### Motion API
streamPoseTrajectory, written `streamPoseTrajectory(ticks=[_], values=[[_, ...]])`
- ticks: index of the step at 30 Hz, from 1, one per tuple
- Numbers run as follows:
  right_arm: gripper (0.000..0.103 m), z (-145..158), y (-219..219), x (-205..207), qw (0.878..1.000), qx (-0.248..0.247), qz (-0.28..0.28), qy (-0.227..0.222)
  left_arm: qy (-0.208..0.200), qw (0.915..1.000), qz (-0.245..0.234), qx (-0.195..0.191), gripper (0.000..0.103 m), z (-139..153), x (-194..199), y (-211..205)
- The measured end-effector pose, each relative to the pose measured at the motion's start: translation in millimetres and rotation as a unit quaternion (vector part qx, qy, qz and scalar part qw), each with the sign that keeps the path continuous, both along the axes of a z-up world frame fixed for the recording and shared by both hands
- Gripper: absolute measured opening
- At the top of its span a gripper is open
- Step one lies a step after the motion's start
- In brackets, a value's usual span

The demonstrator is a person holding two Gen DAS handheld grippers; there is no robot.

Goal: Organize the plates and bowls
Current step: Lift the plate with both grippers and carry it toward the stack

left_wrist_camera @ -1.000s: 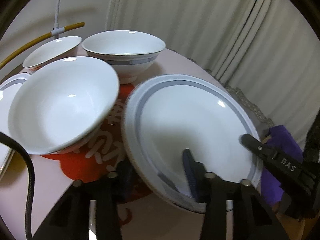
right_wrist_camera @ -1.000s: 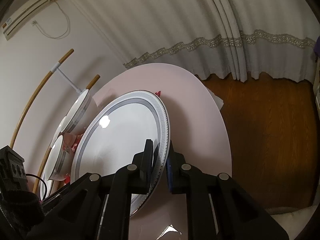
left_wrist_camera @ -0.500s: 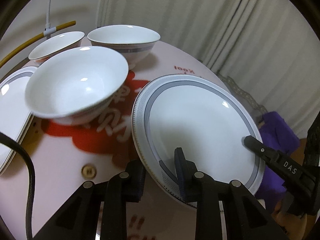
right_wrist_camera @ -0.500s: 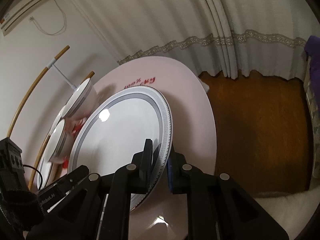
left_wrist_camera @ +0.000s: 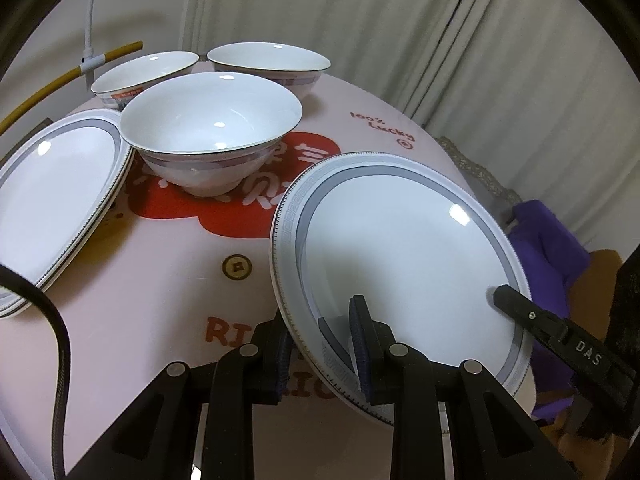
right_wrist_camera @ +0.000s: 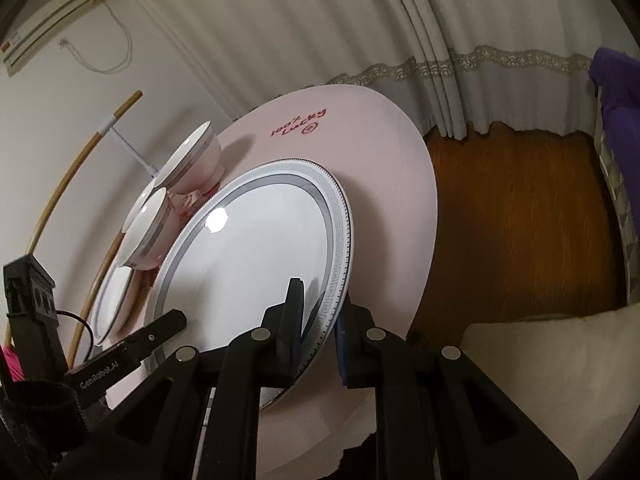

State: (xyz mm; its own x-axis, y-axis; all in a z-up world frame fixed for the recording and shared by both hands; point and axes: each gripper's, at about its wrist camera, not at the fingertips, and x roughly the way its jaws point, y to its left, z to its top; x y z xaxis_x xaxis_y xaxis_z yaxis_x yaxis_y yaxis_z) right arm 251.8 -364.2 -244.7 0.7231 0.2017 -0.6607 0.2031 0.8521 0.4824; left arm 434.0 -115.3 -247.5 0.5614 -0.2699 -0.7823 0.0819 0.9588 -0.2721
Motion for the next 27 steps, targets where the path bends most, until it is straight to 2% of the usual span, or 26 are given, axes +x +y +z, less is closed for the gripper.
streamPoseTrajectory(ticks=[7,11,27], values=[[0.017,-1,-7,10,1.0,-0.004,-0.016,-0.005,-0.008,0.9999,-0.001,0.011,0.026,-3,3,-5],[0.013,-1,-10,13,1.0,-0.005,-0.018,-0.012,-0.011,0.9997,-0.011,0.018,0.026,-4,7,-7],[0.014,2,4,-2,0.999,-0.033,-0.017,-0.018,-0.029,0.9986,-0.044,-0.005,0.019,1,-7,13]])
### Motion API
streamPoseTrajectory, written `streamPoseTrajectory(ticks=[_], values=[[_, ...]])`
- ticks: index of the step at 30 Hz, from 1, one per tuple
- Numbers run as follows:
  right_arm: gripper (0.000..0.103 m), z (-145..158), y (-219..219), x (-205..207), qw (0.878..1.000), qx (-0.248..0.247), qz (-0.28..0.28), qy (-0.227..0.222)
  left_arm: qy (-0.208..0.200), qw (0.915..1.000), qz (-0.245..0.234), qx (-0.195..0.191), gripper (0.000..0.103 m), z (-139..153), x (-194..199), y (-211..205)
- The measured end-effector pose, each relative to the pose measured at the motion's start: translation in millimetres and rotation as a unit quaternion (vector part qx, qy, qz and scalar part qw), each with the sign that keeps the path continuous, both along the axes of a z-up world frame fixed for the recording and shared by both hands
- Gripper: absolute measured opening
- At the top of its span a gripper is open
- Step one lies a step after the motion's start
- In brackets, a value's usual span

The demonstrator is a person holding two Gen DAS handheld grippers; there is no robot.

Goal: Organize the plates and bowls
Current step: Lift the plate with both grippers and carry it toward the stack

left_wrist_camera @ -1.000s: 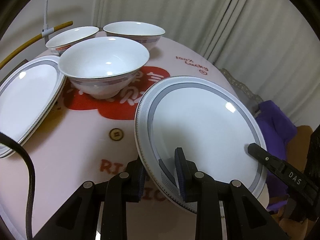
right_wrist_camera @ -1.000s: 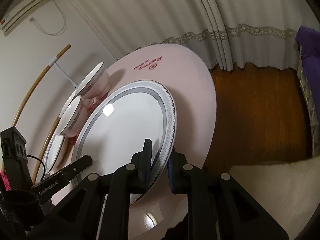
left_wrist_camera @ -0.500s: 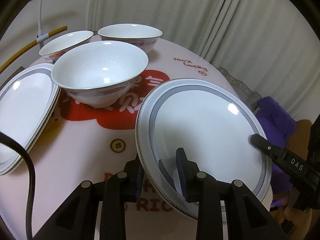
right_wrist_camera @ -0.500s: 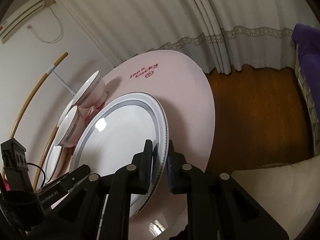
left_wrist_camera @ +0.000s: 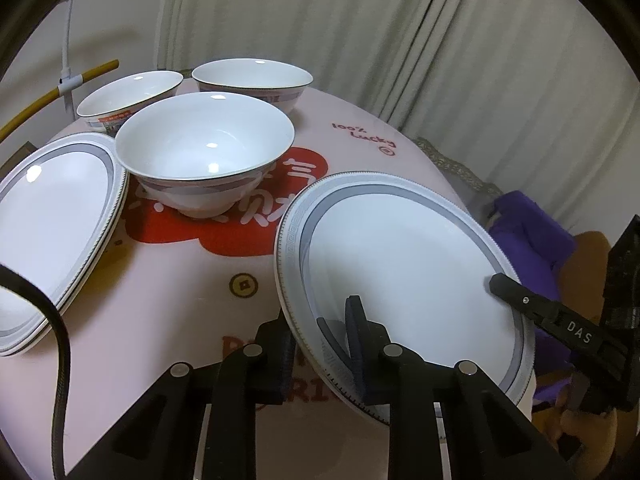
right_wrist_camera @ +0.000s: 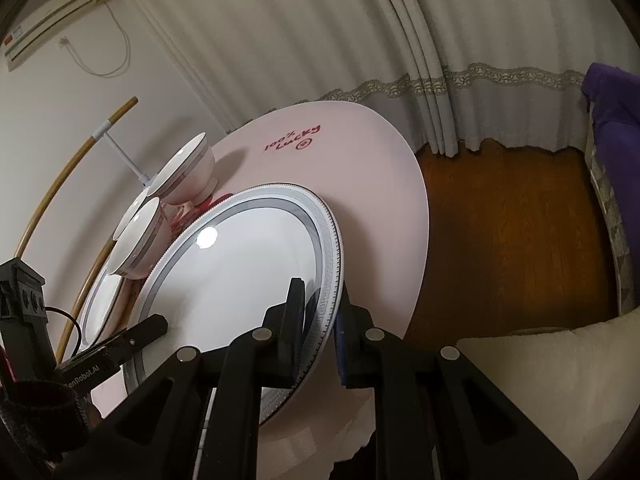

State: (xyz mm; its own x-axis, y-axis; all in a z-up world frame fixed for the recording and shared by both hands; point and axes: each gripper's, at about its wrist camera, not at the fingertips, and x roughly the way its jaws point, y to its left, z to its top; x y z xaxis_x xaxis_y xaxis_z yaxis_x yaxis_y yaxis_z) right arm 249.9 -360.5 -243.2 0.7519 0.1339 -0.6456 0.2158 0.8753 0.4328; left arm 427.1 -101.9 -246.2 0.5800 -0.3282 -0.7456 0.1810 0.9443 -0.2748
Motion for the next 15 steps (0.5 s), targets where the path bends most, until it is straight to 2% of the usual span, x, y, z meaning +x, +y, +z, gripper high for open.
streamPoseTrajectory(ticks=[15], values=[[0.015,-2,28,-29,1.0,0.015,0.005,0.0,-0.017,0.9998,-0.013,-0.006,0.018,21,-36,28]])
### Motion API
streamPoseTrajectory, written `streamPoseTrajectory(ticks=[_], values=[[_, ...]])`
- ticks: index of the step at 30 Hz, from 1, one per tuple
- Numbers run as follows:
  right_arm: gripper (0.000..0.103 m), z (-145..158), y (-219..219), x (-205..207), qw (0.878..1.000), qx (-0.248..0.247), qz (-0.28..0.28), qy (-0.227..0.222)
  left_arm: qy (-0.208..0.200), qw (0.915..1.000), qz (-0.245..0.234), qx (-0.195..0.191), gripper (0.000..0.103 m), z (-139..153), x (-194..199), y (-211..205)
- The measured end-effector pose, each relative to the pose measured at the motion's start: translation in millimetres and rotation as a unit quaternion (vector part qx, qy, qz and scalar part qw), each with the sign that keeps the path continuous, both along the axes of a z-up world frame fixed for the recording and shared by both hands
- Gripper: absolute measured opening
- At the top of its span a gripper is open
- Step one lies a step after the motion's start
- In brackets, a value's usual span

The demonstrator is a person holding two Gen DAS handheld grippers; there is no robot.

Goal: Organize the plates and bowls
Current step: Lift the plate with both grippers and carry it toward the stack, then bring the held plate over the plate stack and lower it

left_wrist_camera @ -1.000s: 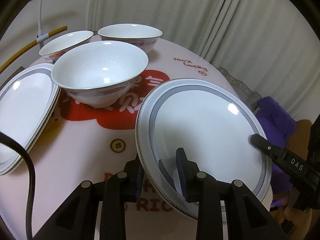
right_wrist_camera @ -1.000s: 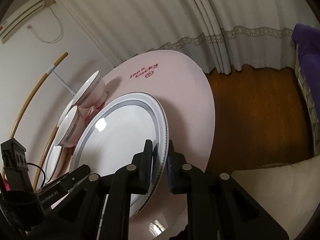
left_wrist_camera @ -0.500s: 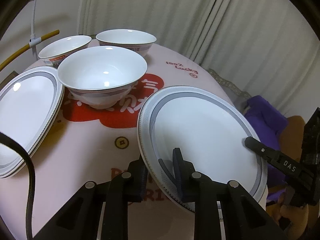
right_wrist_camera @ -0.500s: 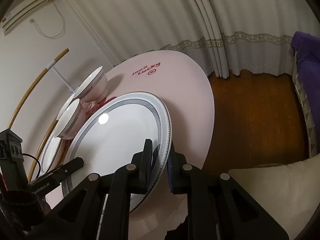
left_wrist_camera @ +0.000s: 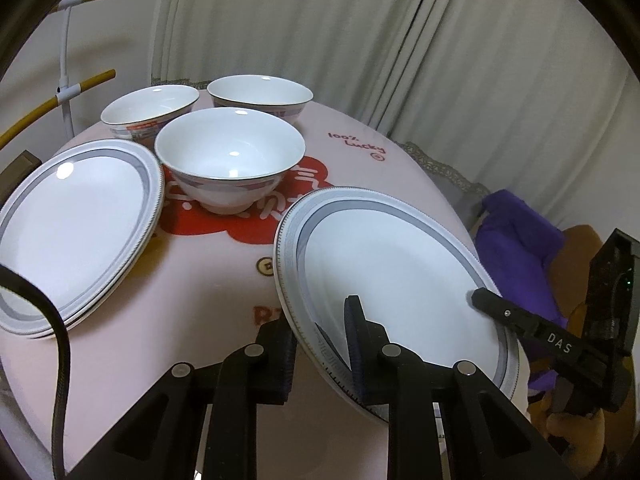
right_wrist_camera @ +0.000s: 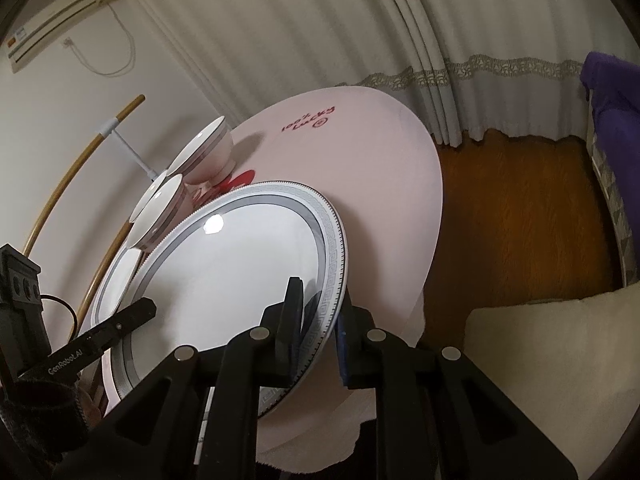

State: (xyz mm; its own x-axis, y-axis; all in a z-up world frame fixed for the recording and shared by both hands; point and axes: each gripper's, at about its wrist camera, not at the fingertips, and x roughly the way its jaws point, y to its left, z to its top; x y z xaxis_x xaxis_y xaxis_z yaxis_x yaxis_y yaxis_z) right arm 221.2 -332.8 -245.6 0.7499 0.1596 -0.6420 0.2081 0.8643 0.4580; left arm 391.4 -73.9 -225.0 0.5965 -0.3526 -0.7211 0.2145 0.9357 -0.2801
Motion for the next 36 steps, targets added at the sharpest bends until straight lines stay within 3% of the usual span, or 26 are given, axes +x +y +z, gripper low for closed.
streamPoseTrajectory(ticks=[24,36], values=[[0.015,27,77,-20,0.999,-0.018,0.042,-0.022,-0.038,0.9989,0.023,-0.014,0.019,37,-74,87],[0.016,43,148,7,0.994,-0.039,0.094,-0.036,-0.067,0.9943,0.079,-0.024,0.019,51,-112,164]])
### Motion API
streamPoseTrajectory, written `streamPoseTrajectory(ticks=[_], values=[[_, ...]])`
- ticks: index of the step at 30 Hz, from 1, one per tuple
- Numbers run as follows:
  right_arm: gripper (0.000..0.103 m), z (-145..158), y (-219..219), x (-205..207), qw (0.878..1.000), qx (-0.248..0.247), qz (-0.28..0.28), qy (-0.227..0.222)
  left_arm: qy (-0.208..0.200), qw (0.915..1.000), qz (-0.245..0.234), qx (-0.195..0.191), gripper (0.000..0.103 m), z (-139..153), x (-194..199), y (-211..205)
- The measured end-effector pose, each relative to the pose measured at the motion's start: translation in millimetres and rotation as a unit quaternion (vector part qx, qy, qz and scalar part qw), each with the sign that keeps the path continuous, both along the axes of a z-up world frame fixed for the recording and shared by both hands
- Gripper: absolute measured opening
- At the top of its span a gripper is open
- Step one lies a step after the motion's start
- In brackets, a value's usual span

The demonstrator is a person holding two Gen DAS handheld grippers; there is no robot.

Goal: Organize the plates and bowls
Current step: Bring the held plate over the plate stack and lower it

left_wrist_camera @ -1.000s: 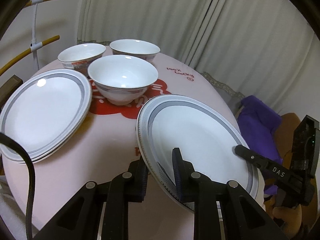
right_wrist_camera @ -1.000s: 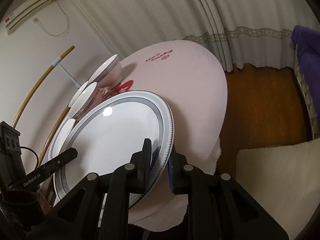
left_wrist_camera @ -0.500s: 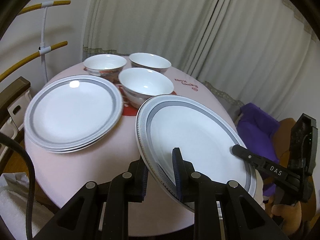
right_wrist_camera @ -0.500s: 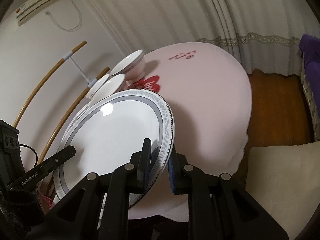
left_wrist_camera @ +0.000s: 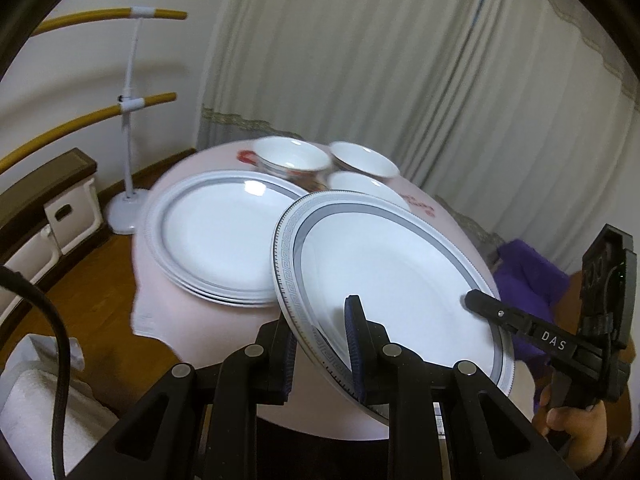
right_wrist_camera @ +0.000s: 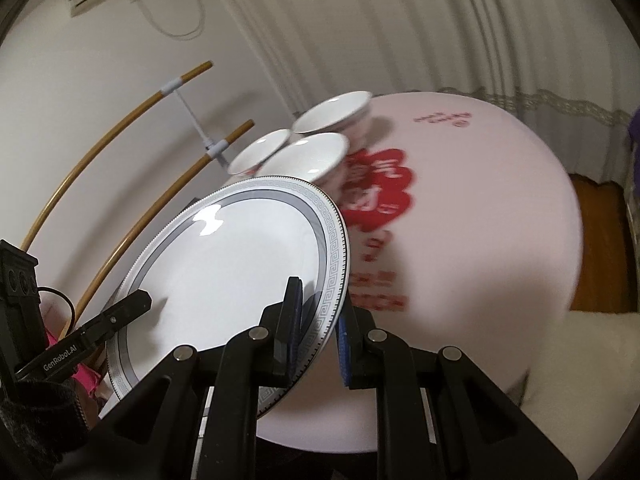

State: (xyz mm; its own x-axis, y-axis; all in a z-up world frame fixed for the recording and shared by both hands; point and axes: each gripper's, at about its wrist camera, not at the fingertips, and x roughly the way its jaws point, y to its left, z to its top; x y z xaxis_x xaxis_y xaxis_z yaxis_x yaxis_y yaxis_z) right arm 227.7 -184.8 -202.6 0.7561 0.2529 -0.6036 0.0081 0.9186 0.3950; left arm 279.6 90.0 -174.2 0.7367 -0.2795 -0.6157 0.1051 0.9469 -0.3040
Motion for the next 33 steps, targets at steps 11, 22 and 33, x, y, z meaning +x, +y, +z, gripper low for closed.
streamPoseTrajectory(ticks=[11,22,33], values=[[0.016,-1,58,54,0.999,-0.006,0.05,0.004,0.003,0.9982,0.059,-0.007,0.019,-2,-5,59],[0.016,-18,81,101,0.997,0.0,0.066,0.027,0.024,0.9969,0.075,-0.005,0.019,-11,30,68],[0.016,-21,84,112,0.997,-0.003,0.063,0.037,0.04,0.996,0.079,-0.011,0.019,-19,68,70]])
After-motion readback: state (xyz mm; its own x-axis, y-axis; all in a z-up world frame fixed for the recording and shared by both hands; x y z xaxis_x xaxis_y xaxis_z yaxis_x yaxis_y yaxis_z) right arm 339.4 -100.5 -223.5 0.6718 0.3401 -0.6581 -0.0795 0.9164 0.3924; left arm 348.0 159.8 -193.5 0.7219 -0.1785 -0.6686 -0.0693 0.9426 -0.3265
